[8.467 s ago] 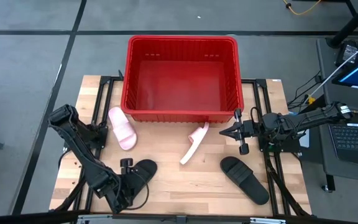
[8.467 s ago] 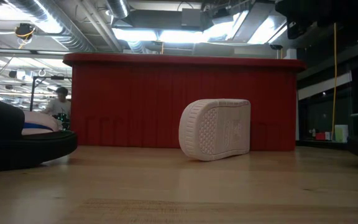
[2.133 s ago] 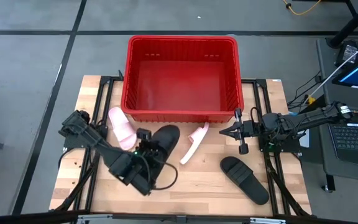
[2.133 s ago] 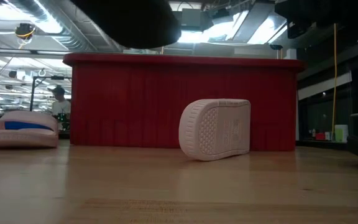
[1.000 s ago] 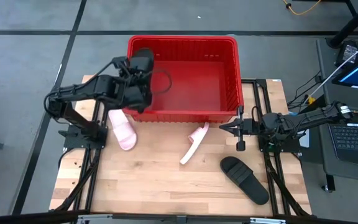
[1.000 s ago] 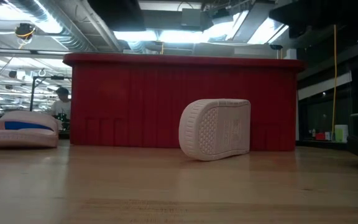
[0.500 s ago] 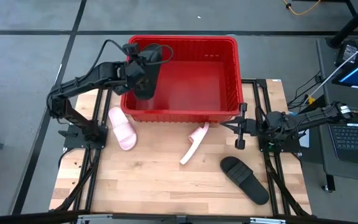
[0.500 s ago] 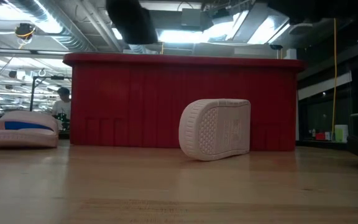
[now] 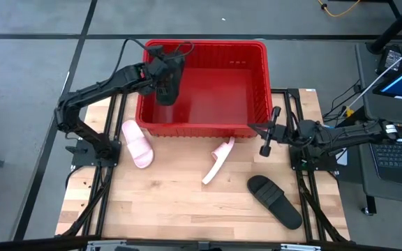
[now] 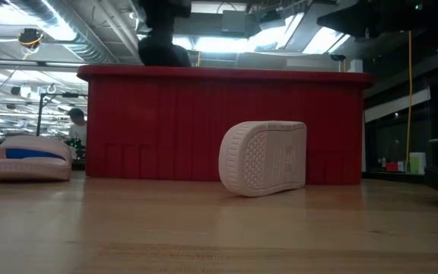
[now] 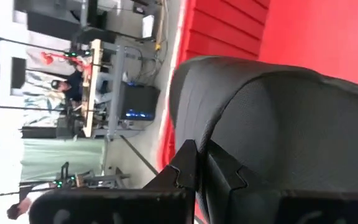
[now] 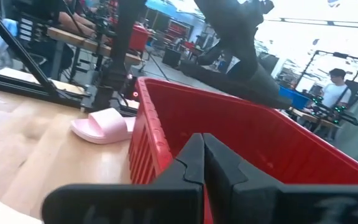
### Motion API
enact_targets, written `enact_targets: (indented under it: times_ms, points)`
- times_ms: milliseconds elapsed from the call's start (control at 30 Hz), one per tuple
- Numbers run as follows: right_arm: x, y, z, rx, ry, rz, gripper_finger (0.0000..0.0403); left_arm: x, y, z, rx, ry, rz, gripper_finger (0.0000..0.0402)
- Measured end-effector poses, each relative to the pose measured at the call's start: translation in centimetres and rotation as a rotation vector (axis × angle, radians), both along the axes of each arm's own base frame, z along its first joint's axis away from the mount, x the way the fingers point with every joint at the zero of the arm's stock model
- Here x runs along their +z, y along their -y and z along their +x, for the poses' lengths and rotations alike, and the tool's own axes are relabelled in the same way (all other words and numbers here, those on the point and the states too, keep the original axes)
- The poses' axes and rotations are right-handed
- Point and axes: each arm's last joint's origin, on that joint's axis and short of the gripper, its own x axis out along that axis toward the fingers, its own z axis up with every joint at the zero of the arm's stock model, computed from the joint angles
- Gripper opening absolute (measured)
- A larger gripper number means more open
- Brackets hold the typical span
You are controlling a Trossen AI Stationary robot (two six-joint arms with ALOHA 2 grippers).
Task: Pick and place slides into bin
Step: Put the left black slide into the red bin
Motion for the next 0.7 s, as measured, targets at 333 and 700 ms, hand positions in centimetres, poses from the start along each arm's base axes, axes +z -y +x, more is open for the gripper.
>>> enact_targets:
  times_ms: [333,700]
  points:
    - [-0.1,0.6,0.0,-0.039,-0.011,0.0,0.0006,-3.5,-2.6,-0.3,0.06,0.026,0.011,0.0004]
    - [-0.2,1.2,0.0,-0.077,-0.02,-0.001,0.0006,-7.7,-3.3,-0.4,0.085,0.008,-0.006,0.0004]
